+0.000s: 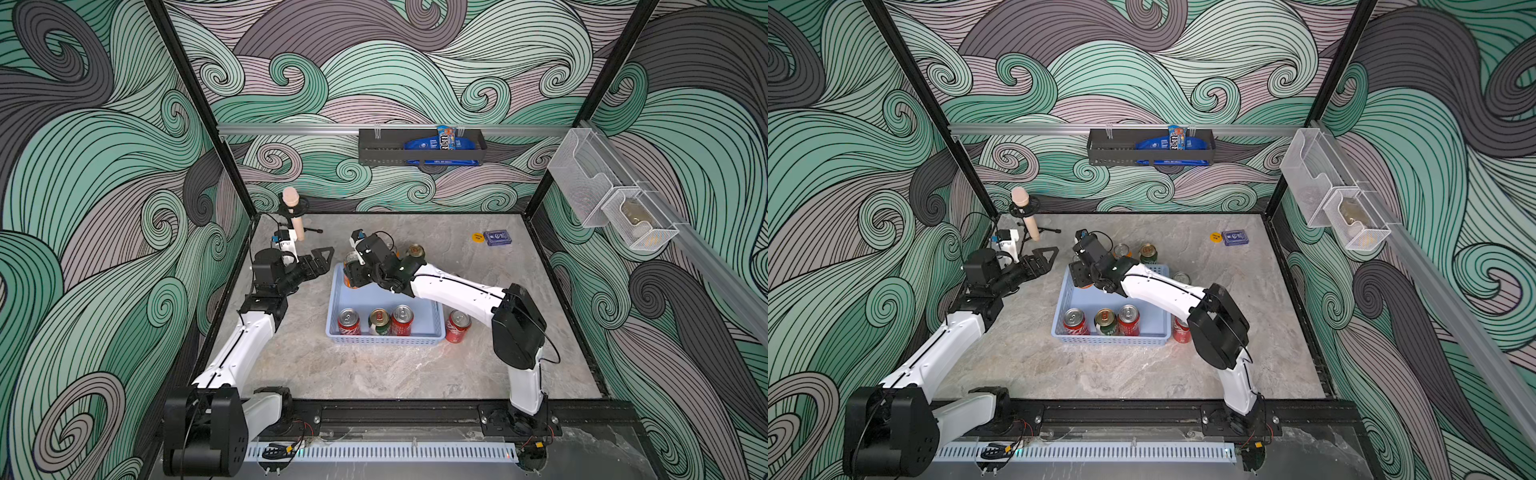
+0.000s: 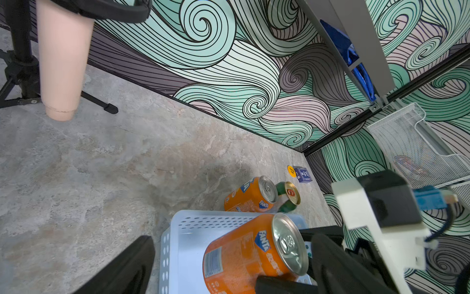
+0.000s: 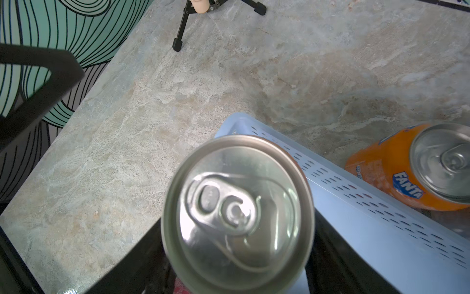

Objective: Take out the drinks from the basket
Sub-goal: Pick up the drink from the basket, then place the drink at the center of the board.

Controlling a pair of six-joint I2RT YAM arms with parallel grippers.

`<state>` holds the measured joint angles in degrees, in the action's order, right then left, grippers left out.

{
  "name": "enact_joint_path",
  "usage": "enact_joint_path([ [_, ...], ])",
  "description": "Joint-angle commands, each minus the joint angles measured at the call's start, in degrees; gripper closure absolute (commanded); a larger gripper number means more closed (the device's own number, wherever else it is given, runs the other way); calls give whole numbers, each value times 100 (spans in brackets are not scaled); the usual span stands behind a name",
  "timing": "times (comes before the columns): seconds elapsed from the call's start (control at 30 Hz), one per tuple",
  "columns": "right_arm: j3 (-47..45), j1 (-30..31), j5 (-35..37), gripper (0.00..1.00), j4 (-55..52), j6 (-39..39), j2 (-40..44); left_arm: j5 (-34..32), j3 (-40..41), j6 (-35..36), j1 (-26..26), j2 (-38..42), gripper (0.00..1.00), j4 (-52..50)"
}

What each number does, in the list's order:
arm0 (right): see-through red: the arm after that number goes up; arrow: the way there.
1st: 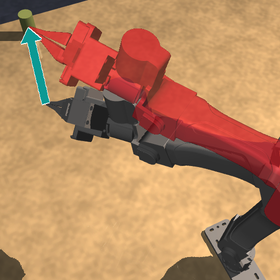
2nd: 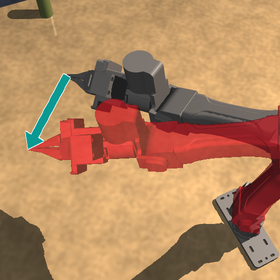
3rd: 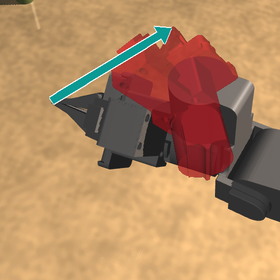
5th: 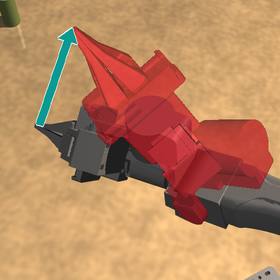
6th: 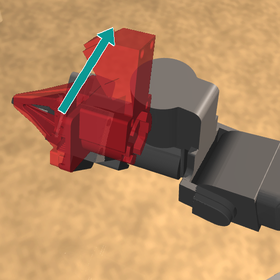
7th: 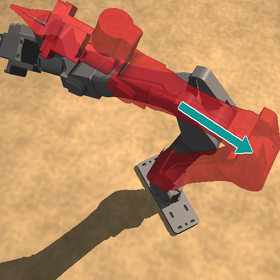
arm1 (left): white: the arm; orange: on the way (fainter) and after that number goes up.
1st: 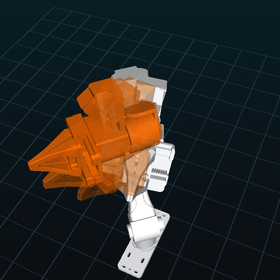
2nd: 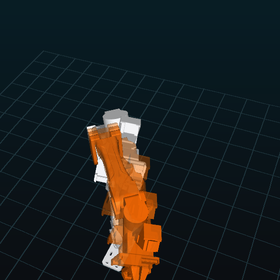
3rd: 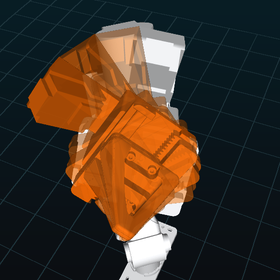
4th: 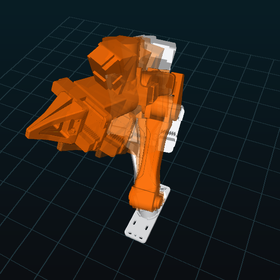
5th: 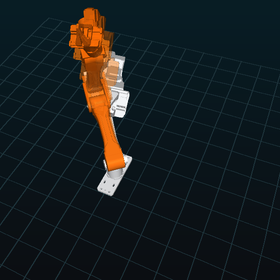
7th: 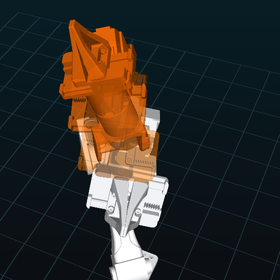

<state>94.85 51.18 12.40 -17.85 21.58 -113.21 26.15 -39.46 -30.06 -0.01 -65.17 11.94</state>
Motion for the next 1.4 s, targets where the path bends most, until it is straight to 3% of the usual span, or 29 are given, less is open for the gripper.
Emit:
enact_joint_path([
  [0.0, 106, -16, 148, 39, 420, -124, 396, 210, -13, -128, -60, -67, 1, 409],
  [0.37, 515, -126, 248, 40, 426, -329, 274, 617, -553, -797, -60, -709, 1, 1258],
  [0.6, 885, -218, 280, 40, 407, -444, 86, 681, -666, -510, -69, -894, 1, 1319],
  [1.37, 2311, -556, 708, 39, 420, -488, -1380, 751, -273, -740, -526, -719, 1, 1648],
])
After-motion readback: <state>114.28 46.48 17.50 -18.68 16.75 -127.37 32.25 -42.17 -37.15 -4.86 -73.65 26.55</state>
